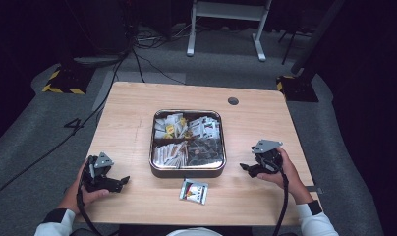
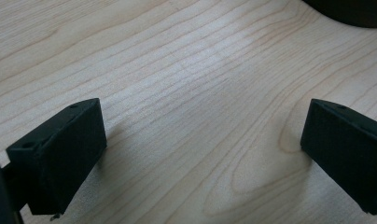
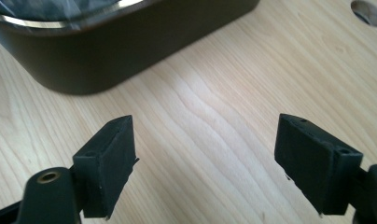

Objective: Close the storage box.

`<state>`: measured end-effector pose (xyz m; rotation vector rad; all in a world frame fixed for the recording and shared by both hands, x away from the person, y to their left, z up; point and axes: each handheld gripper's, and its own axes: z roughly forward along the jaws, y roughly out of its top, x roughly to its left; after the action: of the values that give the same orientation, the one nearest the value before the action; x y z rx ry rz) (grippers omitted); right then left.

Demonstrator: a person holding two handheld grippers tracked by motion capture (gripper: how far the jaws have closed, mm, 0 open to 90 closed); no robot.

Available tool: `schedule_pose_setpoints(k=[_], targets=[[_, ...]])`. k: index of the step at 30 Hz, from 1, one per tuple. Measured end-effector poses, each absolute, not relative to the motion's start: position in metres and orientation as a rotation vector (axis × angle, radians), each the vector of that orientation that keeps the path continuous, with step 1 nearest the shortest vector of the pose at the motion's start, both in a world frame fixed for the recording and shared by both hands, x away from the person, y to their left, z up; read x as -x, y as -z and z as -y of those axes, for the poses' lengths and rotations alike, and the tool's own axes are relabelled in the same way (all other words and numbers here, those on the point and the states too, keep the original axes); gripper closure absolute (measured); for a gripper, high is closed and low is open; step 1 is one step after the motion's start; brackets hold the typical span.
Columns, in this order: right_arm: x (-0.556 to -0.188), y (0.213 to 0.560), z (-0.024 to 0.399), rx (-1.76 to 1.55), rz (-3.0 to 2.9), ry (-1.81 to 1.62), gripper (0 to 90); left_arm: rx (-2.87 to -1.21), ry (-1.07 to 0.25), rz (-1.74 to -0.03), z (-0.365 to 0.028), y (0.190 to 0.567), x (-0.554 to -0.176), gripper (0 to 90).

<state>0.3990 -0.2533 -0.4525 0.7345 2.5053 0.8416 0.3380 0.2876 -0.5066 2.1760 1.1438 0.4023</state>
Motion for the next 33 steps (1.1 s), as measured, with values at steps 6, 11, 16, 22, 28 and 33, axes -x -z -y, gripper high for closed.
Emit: schedule_pose_setpoints(k=[6, 11, 16, 22, 28, 33], targets=[[-0.397, 0.458, 0.263, -0.767, -2.488, -0.822, 20.4, -2.178, -0.404, -1.142, -0.288, 0.506, -0.338, 0.4], [-0.395, 0.465, 0.277, -0.813, -2.475, -0.820, 20.2, -2.177, -0.404, -1.143, -0.288, 0.507, -0.338, 0.4], [-0.391, 0.476, 0.290, -0.856, -2.473, -0.815, 20.0, -2.177, -0.404, -1.143, -0.288, 0.506, -0.338, 0.4], [-0.387, 0.485, 0.301, -0.886, -2.469, -0.832, 19.2, -2.177, -0.404, -1.143, -0.288, 0.506, -0.338, 0.4], [-0.382, 0.491, 0.313, -0.934, -2.453, -0.866, 18.5, -2.177, -0.404, -1.142, -0.288, 0.507, -0.338, 0.4], [-0.379, 0.493, 0.320, -0.964, -2.435, -0.887, 18.2, -2.177, -0.404, -1.143, -0.288, 0.507, -0.338, 0.4]])
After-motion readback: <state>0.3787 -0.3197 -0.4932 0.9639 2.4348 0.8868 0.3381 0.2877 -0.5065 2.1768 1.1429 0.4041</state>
